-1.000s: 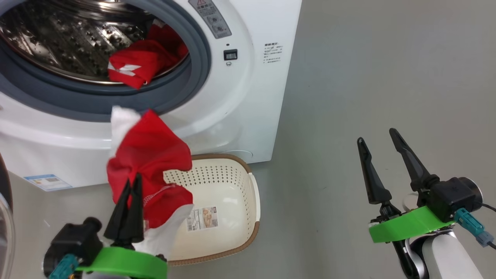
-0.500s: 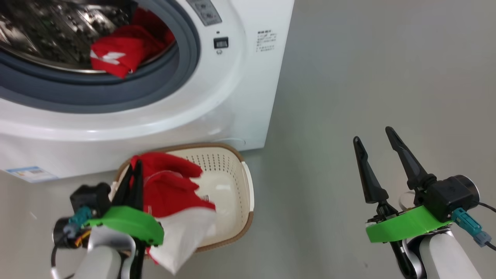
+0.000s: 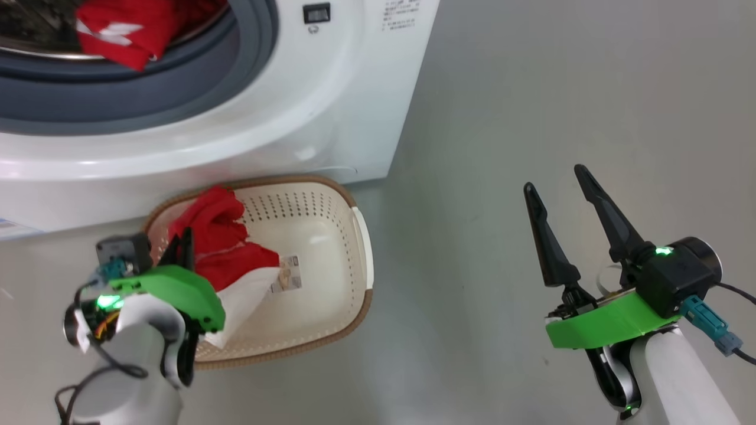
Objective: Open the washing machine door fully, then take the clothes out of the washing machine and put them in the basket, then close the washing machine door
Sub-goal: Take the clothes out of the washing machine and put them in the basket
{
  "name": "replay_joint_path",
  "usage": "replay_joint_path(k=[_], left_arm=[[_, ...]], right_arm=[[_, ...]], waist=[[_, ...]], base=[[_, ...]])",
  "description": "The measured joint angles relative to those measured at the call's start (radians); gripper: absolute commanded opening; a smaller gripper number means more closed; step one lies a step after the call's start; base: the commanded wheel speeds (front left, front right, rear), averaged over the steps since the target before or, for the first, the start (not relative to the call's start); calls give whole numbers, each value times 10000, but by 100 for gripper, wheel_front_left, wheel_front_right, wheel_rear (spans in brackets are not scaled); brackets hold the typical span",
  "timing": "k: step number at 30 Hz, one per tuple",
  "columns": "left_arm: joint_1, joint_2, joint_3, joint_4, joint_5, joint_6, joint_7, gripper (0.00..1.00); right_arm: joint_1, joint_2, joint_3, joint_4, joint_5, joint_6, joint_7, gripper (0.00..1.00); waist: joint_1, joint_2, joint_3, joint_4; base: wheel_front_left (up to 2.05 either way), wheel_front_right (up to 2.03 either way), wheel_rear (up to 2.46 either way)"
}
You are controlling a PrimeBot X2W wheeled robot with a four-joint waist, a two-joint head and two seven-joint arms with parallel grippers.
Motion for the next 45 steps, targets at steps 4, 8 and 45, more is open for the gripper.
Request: replay_joint_path(k=[4, 8, 45], left_arm=[[-763, -40, -50, 918, -42, -280, 2, 0], [-1355, -54, -90, 1774, -58, -420, 117, 0], [-2545, -161, -642, 3952, -144, -840, -606, 100]], right_arm=[[-204, -2, 59, -8, 8, 0, 0, 100], [-426, 0, 153, -19, 75, 0, 0, 100], [-1174, -2, 408, 280, 516, 0, 0, 100]], waist=[[0, 0, 405, -82], [-1, 0, 809, -166], [0, 0, 1818, -657]], base=[[0, 0, 0], [0, 0, 0], [0, 0, 0]])
